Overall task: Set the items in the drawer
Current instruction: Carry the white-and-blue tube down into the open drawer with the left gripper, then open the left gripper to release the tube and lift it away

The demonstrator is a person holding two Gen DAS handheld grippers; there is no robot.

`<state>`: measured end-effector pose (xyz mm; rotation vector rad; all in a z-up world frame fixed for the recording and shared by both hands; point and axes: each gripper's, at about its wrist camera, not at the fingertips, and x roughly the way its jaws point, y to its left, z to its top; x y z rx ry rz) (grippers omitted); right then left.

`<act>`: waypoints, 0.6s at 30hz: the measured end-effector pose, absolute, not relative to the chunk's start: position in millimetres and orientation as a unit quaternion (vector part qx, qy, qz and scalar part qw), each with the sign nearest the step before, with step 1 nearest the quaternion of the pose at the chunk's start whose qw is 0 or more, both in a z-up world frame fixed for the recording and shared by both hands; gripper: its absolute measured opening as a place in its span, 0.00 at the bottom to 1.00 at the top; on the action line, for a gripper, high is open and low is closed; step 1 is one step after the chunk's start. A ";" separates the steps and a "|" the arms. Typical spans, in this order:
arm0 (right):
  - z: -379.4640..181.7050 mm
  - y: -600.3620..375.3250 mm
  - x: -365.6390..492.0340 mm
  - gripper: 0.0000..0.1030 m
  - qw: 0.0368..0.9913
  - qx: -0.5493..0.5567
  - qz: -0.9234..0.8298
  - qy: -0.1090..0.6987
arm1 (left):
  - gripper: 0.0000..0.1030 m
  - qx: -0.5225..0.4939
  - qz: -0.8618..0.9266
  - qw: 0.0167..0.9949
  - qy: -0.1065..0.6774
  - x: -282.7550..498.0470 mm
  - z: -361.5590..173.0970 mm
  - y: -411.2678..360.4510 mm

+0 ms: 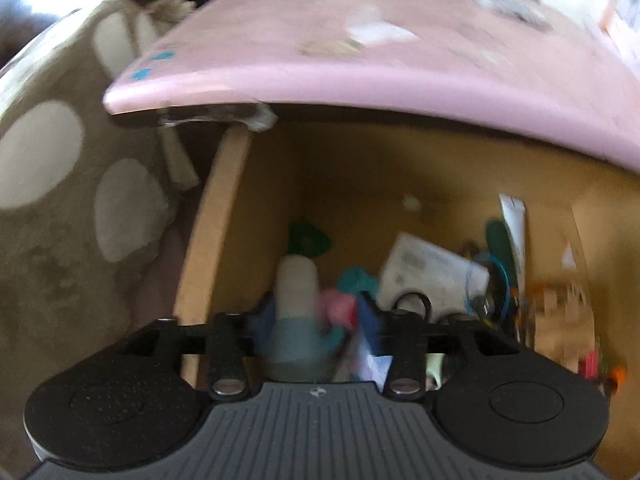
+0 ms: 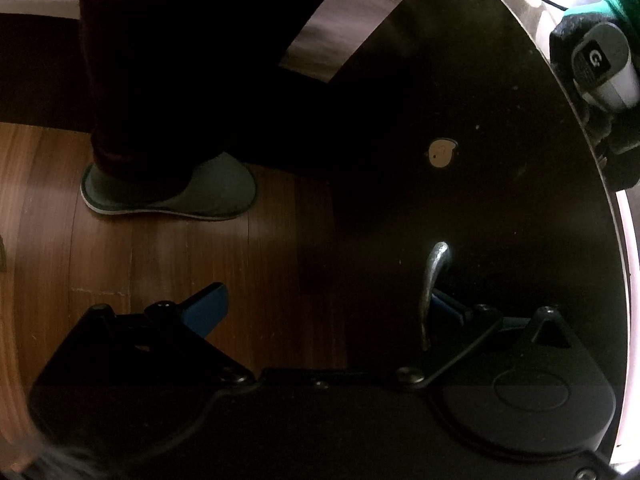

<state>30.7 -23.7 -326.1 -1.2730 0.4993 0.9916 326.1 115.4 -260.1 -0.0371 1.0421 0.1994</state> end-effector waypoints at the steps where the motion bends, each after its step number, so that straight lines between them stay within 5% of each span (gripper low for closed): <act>1: -326.0 -23.1 30.8 1.00 0.664 -0.564 0.438 0.222 | 0.53 -0.011 0.092 0.864 0.495 323.2 -257.9 112.4; 18: -328.5 -12.6 32.0 1.00 0.654 -0.579 0.424 0.241 | 0.54 0.032 0.048 0.871 0.487 310.0 -240.5 75.3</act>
